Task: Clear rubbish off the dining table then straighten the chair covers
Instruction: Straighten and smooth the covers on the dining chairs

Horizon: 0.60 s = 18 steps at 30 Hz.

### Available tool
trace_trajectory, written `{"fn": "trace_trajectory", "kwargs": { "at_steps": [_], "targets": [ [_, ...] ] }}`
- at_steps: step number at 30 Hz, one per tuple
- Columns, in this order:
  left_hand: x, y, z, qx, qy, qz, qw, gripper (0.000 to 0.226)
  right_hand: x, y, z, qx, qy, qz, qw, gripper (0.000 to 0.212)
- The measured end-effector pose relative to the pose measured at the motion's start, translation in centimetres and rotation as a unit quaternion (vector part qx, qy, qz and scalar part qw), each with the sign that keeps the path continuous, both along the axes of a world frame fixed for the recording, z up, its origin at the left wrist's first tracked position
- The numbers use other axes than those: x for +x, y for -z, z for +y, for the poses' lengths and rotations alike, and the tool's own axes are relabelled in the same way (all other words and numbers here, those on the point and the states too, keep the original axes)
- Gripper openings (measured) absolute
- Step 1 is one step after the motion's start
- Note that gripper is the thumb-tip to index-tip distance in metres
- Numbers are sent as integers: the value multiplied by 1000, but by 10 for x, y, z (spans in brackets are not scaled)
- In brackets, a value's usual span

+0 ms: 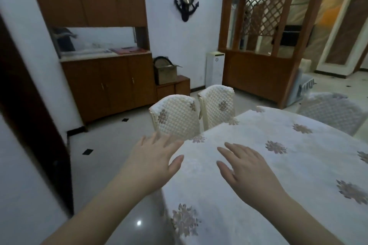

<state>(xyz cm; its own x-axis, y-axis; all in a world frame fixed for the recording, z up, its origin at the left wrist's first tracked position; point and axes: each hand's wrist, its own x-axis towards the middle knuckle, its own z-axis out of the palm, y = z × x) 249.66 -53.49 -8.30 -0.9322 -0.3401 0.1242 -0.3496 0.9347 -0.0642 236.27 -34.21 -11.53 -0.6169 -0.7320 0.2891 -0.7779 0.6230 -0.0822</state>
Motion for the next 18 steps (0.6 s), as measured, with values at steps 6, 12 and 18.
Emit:
{"fn": "trace_trajectory", "kwargs": {
  "at_steps": [6,12,18],
  "targets": [
    [20,-35,-67,-13,-115,29,993,57,-16,-22,-98,7,-104,1,995,52],
    [50,-35,-153,-19,-202,16,979,60,-3,-43,-215,2,-177,4,984,54],
    [63,-45,-249,-21,-217,65,974,59,2,-62,-330,-23,-206,23,978,52]
  ]
}}
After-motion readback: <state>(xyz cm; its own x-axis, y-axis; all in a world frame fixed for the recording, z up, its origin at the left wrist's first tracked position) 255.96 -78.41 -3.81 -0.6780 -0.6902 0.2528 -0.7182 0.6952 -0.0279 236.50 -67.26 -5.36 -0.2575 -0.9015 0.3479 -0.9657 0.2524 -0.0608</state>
